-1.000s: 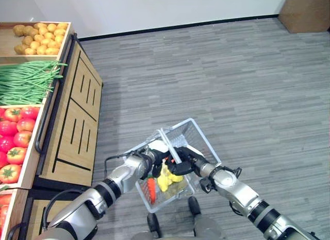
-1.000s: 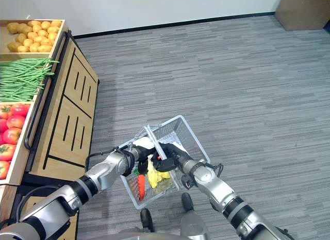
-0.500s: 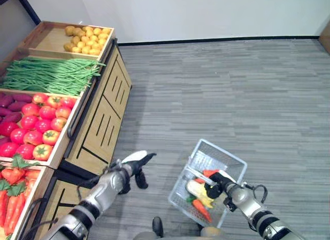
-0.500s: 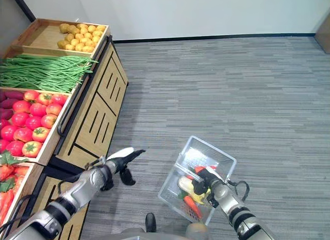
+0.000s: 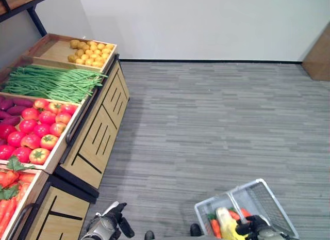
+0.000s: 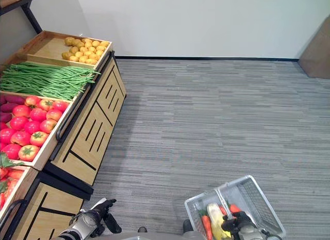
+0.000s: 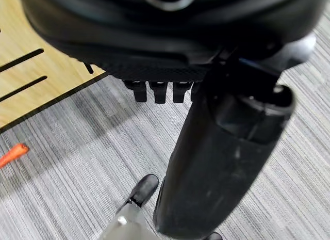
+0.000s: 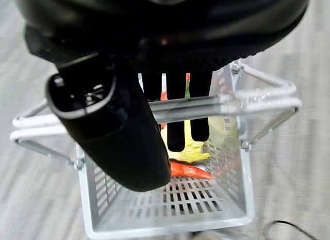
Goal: Get the vegetables into the basket
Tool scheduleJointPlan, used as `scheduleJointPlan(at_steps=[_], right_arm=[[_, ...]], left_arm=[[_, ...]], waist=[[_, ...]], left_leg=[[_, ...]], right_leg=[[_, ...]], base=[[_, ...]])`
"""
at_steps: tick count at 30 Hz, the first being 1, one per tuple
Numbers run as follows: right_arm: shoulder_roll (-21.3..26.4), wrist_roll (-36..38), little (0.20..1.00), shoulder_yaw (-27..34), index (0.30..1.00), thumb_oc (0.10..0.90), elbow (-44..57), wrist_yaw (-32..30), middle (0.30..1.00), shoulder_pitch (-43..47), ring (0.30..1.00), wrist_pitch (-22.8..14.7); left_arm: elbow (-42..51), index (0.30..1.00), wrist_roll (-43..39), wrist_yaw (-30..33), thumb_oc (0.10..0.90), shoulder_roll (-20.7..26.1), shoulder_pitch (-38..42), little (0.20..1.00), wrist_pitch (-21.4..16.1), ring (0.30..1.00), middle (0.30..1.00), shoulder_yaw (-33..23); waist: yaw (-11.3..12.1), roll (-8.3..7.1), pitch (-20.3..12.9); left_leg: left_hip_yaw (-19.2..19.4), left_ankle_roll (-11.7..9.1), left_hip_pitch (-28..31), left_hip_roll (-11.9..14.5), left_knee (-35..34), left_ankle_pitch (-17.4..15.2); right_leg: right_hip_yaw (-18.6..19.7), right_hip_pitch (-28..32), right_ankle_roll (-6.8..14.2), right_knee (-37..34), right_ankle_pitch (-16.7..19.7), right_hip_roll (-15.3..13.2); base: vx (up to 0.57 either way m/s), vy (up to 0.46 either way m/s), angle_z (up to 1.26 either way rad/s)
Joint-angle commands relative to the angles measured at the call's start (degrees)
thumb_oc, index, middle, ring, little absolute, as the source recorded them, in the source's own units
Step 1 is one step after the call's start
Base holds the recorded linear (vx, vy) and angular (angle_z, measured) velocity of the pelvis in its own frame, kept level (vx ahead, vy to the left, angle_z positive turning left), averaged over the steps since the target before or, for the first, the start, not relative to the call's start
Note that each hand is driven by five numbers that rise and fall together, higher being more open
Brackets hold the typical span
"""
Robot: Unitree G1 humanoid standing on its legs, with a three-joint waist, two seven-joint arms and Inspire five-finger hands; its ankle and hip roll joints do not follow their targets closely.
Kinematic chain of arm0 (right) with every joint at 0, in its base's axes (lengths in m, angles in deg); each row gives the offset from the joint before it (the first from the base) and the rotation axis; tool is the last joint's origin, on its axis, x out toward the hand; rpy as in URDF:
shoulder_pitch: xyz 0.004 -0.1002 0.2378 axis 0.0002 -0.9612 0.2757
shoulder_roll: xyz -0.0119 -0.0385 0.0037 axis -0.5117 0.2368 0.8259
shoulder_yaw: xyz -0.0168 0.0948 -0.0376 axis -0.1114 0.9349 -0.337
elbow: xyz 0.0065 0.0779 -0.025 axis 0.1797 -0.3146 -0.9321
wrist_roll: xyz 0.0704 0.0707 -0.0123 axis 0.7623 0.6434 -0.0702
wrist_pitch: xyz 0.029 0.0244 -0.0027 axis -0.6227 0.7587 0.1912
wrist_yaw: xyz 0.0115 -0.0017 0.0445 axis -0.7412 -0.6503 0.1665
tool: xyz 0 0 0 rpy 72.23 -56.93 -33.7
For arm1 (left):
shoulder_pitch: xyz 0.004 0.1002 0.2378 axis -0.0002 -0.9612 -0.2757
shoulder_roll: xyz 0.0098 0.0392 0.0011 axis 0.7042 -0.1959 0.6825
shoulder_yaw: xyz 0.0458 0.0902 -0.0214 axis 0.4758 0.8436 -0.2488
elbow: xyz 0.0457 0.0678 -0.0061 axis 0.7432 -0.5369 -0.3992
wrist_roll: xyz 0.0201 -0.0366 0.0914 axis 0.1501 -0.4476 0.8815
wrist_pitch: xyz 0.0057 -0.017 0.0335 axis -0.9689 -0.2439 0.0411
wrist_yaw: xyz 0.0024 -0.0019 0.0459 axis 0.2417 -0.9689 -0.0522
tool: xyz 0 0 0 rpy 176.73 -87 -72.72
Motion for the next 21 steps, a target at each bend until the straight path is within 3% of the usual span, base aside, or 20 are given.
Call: scheduleJointPlan(at_steps=[1, 8, 21], right_arm=[[0.0, 3.6, 0.3, 1.2, 0.3, 0.4, -1.1, -0.9, 0.3, 3.0, 0.3, -2.2], [-1.9, 4.8, 0.3, 2.9, 0.3, 0.4, -6.6, -0.7, 0.3, 0.5, 0.3, -2.0], [-3.5, 3.3, 0.3, 1.2, 0.3, 0.4, -6.5, 0.3, 0.3, -1.1, 0.3, -2.0]], left_arm=[[-4.0, 1.0, -0.8, 2.1, 0.9, 0.7, 5.1, 1.0, -0.5, 1.0, 1.0, -1.9], [-11.4, 1.0, -2.3, 2.6, 0.9, -0.4, 3.2, 1.0, 0.1, 1.0, 1.0, -5.4], [-12.0, 1.0, -2.4, 3.1, 0.9, -0.8, 0.6, 1.0, -0.1, 1.0, 1.0, -6.5]], waist=[[0.1, -1.56, -0.8], [-0.5, -1.58, -1.1], [-0.4, -1.72, -1.1]], left_leg=[[-0.6, -1.5, 0.1, -0.1, 3.2, -5.0], [-0.2, -1.5, 0.9, -0.1, 1.8, -4.5], [-0.3, -1.1, 1.4, -0.4, 1.8, -4.8]], right_leg=[[-1.9, -1.0, 2.8, 2.6, -1.9, -2.4], [-1.4, -0.9, 2.8, 2.1, -1.7, -2.3], [-1.4, -0.7, 2.8, 2.7, -2.0, -2.7]], base=[[0.0, 0.002, -0.04], [0.0, 0.005, -0.03], [0.0, 0.004, -0.01]])
